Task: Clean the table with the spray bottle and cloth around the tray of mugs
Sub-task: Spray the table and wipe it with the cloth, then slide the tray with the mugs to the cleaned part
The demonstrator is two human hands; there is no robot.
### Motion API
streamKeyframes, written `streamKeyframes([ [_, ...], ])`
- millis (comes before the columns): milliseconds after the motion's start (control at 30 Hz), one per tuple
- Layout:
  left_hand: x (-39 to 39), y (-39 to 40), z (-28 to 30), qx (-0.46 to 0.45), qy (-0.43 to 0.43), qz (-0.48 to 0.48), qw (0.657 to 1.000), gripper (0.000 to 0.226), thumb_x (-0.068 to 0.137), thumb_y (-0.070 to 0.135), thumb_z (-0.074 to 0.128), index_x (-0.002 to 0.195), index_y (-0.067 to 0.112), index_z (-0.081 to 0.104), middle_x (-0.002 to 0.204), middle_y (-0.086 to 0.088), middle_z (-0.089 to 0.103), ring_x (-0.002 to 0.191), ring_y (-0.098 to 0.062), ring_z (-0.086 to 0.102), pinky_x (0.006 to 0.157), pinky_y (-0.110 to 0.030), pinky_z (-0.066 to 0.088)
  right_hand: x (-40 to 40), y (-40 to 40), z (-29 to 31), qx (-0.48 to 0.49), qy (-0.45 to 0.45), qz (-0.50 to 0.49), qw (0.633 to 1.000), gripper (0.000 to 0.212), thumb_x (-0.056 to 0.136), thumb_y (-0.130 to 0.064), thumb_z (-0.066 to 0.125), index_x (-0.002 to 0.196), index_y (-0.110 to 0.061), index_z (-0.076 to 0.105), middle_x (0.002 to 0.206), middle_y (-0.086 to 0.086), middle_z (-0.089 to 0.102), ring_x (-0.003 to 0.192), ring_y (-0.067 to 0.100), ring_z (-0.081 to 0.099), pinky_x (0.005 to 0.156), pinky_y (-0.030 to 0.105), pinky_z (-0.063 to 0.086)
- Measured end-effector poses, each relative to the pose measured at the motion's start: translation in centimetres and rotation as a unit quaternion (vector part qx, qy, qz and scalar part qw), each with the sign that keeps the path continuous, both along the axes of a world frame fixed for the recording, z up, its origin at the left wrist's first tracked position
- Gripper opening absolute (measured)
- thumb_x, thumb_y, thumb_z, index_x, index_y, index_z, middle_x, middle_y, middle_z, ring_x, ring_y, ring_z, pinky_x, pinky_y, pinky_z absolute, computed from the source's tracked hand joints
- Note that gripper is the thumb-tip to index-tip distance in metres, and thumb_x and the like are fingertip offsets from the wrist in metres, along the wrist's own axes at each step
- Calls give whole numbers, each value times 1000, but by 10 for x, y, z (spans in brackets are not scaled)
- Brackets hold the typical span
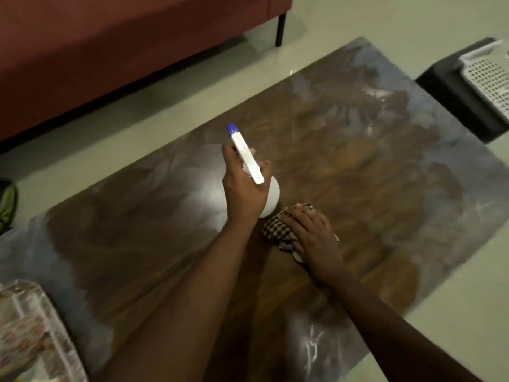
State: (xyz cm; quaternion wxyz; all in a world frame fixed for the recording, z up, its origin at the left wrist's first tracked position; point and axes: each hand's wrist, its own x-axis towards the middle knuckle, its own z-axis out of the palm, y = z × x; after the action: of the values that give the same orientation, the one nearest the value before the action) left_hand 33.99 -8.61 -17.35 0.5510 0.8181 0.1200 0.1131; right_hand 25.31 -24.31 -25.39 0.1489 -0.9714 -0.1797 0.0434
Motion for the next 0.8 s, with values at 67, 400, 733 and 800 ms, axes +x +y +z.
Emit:
streamKeyframes([
  [67, 10, -27, -3, -22, -10, -19, 1000, 61, 81, 12, 74, 131, 2, 39, 106, 13, 59, 102, -12, 66, 77, 3, 39, 9, -18, -2, -23, 1, -8, 1000, 53, 84, -28, 44, 136, -21, 44, 140, 2, 48, 131, 24, 39, 109, 42, 24],
  [400, 20, -55, -13, -35, 1, -75, 997, 76, 74, 22, 83, 129, 9, 32, 122, -9, 62, 107, -17, 66, 80, -5, 49, 16, -33, -15, -37, 2, -47, 998, 52, 82, -31, 44, 133, -21, 48, 134, 6, 51, 125, 26, 41, 104, 40, 28],
  [733, -21, -1, -5, -45, 57, -101, 992, 96, 75, 23, 82, 149, 25, 20, 144, 4, 44, 127, -1, 46, 89, 0, 39, -15, 2, 17, 107, -78, -83, 988, 42, 91, -41, 49, 121, -15, 61, 125, 7, 59, 121, 18, 46, 104, 38, 29],
  [800, -40, 25, 1, -31, 74, -89, 993, 85, 79, 23, 78, 146, 30, 26, 143, 2, 47, 127, -4, 47, 90, 1, 37, -26, 28, 30, 149, -78, -69, 983, 39, 94, -40, 47, 116, -12, 62, 117, 9, 62, 116, 19, 49, 98, 35, 35],
])
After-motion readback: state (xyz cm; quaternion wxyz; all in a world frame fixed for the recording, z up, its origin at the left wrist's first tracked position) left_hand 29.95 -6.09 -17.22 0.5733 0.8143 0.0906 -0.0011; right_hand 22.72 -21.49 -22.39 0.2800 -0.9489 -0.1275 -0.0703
